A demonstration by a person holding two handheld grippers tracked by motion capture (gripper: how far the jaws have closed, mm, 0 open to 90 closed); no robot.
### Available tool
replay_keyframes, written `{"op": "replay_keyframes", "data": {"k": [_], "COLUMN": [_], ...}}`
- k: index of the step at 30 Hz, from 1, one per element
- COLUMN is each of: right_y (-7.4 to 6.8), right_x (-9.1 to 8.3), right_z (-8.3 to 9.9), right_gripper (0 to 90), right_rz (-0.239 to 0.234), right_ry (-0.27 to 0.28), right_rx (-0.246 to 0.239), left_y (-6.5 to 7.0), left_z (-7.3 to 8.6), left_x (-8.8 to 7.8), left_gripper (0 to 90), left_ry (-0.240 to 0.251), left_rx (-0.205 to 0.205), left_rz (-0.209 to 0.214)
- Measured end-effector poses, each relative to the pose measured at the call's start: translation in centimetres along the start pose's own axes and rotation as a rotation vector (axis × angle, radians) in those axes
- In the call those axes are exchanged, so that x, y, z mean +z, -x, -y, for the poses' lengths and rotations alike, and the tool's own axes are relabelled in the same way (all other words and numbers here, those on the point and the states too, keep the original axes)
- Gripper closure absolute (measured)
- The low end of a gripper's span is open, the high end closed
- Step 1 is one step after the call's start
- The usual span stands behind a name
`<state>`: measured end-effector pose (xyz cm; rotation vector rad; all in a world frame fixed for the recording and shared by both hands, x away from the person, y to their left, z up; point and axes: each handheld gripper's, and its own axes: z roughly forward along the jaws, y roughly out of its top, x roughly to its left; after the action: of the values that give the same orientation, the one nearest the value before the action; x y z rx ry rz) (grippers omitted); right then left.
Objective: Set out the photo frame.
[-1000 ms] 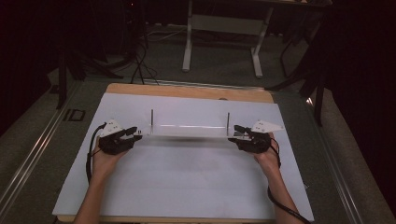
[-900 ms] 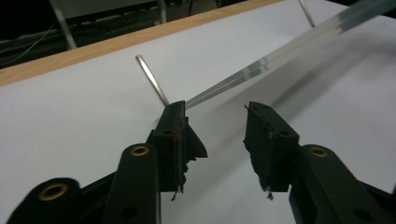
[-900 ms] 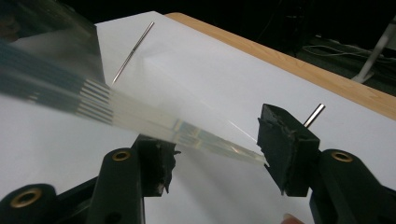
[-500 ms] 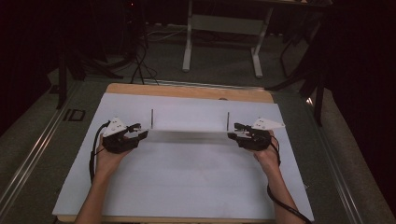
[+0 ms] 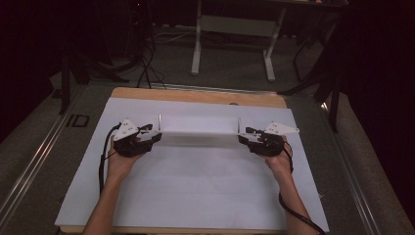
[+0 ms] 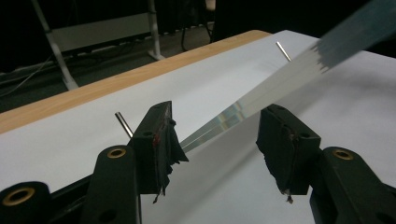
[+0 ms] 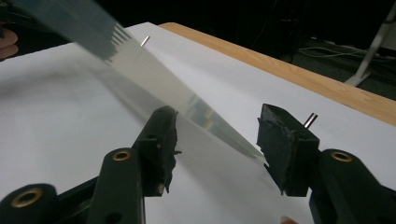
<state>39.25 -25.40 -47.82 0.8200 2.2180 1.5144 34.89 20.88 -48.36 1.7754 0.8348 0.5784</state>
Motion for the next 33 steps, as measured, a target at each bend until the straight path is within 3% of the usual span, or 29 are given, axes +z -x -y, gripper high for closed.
{"op": "replay_keyframes", "data": {"k": [15,33], "right_y": [0.23,0.06], "right_x": [0.21,0.71], "right_z": [-0.29,-0.76], "right_gripper": [47.4,49.1], "right_rz": [0.011,0.077], "right_ry": [0.013,0.025], "right_rx": [0.011,-0.001], "left_y": [-0.02,-0.42], "left_z": [-0.34,-0.95], "left_x": [0.26,0.76], "left_gripper": [47.4,49.4], "left_ry": [0.014,0.023], "left_rx": [0.009,0.002], "left_rz": [-0.024,-0.05]}}
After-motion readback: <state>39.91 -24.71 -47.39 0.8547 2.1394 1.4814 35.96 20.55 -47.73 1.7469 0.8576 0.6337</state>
